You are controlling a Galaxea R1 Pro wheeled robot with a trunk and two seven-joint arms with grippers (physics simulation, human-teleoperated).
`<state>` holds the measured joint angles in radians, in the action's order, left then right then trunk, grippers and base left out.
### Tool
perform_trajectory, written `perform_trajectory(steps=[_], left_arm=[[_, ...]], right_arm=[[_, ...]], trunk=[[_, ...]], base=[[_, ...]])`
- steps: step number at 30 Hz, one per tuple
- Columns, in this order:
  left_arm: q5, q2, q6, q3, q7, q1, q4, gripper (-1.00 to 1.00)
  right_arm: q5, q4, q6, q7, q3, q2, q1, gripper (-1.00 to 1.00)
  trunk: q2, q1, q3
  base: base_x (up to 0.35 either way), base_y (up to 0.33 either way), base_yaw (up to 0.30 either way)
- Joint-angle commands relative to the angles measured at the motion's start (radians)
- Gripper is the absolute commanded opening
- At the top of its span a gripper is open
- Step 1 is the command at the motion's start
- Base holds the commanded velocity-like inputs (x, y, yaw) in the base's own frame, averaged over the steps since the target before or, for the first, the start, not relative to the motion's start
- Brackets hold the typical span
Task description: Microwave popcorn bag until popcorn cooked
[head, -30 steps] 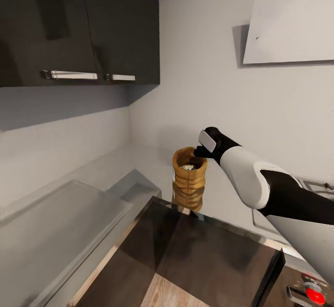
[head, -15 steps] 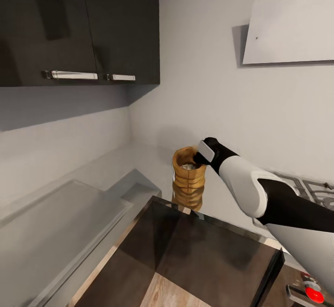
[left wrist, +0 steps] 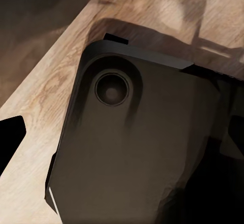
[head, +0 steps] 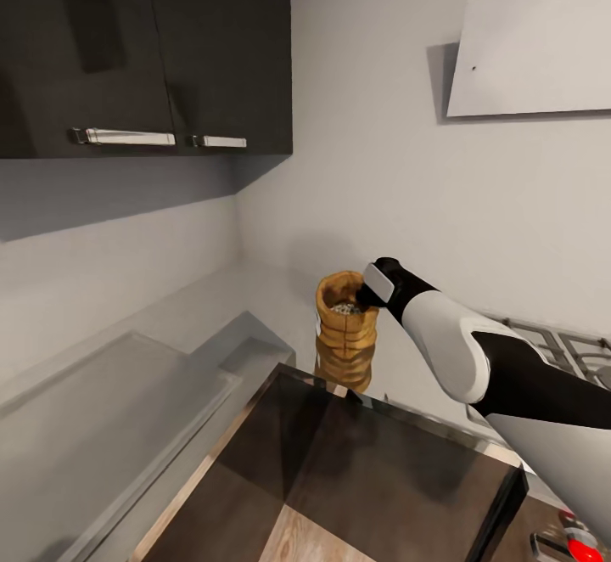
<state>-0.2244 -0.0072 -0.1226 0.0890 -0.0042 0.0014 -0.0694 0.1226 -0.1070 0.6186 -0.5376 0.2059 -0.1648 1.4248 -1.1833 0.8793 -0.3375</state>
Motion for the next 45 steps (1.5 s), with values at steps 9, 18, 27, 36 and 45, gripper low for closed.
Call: perform_trajectory(steps=[9, 18, 27, 36, 45], left_arm=[[0.000, 0.000, -0.001, 0.008, 0.000, 0.000, -0.001, 1.00], [0.000, 0.000, -0.002, 0.008, 0.000, 0.000, -0.001, 1.00], [0.000, 0.000, -0.001, 0.008, 0.000, 0.000, -0.001, 1.00], [-0.001, 0.000, -0.002, 0.008, 0.000, 0.000, -0.001, 1.00], [-0.001, 0.000, -0.001, 0.008, 0.000, 0.000, -0.001, 1.00]], right_arm=[[0.026, -0.003, 0.161, -0.004, 0.008, -0.002, 0.000, 1.00], [0.025, -0.003, 0.149, -0.004, 0.007, -0.001, 0.000, 1.00], [0.027, -0.005, 0.144, 0.000, 0.009, -0.004, 0.000, 1.00], [0.028, -0.005, 0.144, 0.004, 0.009, -0.004, 0.000, 1.00], [0.031, -0.002, 0.145, 0.005, 0.009, -0.005, 0.000, 1.00]], trunk=[[-0.001, 0.000, -0.001], [-0.001, 0.000, -0.001], [-0.001, 0.000, -0.001], [-0.001, 0.000, -0.001], [-0.001, 0.000, -0.001]], base=[[0.001, 0.000, 0.000], [0.000, 0.000, 0.000], [0.001, 0.000, 0.000], [0.086, 0.000, 0.000], [0.002, 0.000, 0.000]])
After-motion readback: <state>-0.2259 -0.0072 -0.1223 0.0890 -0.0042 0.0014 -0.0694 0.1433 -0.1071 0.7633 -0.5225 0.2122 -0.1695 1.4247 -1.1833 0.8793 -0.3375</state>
